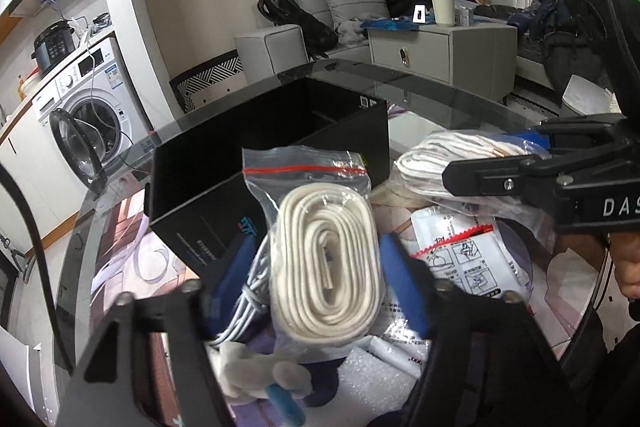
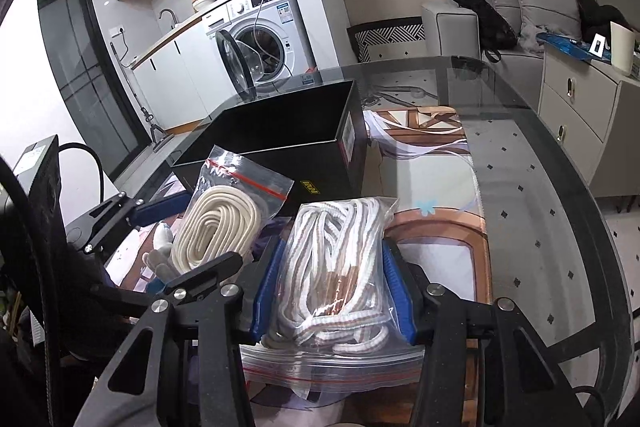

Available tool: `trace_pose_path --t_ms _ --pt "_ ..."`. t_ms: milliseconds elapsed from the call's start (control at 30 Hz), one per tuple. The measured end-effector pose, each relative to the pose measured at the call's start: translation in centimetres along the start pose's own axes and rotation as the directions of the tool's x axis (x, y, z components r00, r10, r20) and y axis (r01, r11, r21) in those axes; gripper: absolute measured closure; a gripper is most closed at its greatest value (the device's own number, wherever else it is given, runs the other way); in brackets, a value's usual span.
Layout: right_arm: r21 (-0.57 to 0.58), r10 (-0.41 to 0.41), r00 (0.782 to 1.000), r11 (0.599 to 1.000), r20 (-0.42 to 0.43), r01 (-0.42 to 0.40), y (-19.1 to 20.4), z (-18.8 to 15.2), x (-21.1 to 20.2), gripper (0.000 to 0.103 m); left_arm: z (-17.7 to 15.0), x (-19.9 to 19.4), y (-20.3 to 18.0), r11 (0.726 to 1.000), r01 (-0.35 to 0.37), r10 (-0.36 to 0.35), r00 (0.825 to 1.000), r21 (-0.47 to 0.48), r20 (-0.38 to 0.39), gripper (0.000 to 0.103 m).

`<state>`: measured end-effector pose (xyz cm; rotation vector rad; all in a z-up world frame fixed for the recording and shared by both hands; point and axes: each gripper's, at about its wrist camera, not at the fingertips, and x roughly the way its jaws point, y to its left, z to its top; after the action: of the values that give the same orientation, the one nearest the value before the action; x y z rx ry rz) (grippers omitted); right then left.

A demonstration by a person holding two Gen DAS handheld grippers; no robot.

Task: Organize soft objects
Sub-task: 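Grasp the bag of white rope with the right tool while the left tool grasps the cream rope bag, then carry both rope bags over the black box and lower them inside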

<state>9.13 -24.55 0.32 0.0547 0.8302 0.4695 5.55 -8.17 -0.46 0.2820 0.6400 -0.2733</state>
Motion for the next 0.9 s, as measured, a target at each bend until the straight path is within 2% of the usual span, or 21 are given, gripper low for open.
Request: trace_pose_path --t_ms 67,133,333,567,900 --pt "-0.001 -0.001 1.000 1.000 0.000 0.001 0.0 0.0 0.1 0.054 0.0 -0.1 0.0 1.000 0.016 -0.016 1.000 -0.001 0.003 0.050" --pt "-0.002 0.000 1.000 1.000 -0.001 0.000 0.0 0.0 0.1 0.054 -0.1 -0.2 0.0 1.000 0.024 -0.024 1.000 0.001 0.002 0.062" --pt "-0.013 -0.003 1.000 1.000 0.005 0.003 0.3 0.1 -0.1 0.054 -0.2 -0.8 0.4 0.998 0.058 -0.058 0.998 -0.010 0.012 0.084" --pt "-0.018 -0.004 1.000 1.000 0.021 0.004 0.5 0.3 -0.4 0.054 -0.3 -1.5 1.0 0.993 0.111 -0.110 0.994 -0.045 0.026 0.089" --pt "-0.024 0.012 0.998 1.000 0.055 -0.010 1.0 0.4 -1.7 0.054 -0.2 -3.4 2.3 0.988 0.127 -0.120 0.990 -0.088 0.078 0.090"
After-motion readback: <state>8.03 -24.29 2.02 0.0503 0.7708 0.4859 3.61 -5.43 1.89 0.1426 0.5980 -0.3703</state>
